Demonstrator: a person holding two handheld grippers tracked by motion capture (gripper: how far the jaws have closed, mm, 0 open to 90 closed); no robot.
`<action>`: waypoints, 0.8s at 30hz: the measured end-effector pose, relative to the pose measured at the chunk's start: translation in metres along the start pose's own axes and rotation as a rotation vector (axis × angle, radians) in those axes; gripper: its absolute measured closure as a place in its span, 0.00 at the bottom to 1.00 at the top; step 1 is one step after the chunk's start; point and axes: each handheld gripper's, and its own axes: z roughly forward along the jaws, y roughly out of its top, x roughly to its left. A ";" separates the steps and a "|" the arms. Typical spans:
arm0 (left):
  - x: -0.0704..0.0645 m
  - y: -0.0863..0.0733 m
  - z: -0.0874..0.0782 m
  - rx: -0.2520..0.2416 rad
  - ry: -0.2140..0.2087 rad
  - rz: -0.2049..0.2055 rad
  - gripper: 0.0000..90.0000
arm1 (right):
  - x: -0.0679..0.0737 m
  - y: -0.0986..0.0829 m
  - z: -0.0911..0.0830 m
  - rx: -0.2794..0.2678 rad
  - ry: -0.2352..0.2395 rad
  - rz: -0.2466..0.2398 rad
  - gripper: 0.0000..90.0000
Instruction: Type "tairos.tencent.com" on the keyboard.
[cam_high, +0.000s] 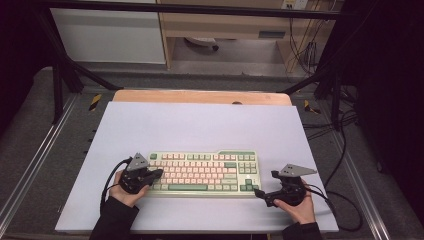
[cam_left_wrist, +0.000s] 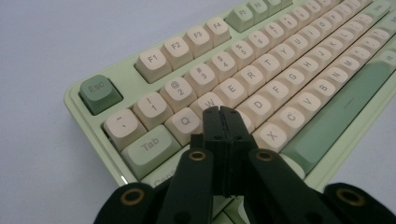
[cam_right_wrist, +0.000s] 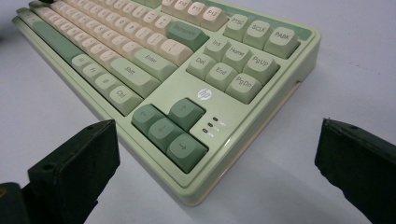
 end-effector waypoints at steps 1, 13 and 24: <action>0.000 0.000 0.000 0.002 0.001 0.001 1.00 | 0.000 0.000 0.000 -0.001 0.000 -0.001 0.01; -0.002 0.002 -0.009 -0.038 0.002 0.001 1.00 | 0.002 0.002 0.000 -0.013 0.005 -0.001 0.01; -0.001 0.000 -0.013 -0.046 -0.013 -0.005 1.00 | 0.013 0.013 0.002 -0.039 0.019 -0.020 0.08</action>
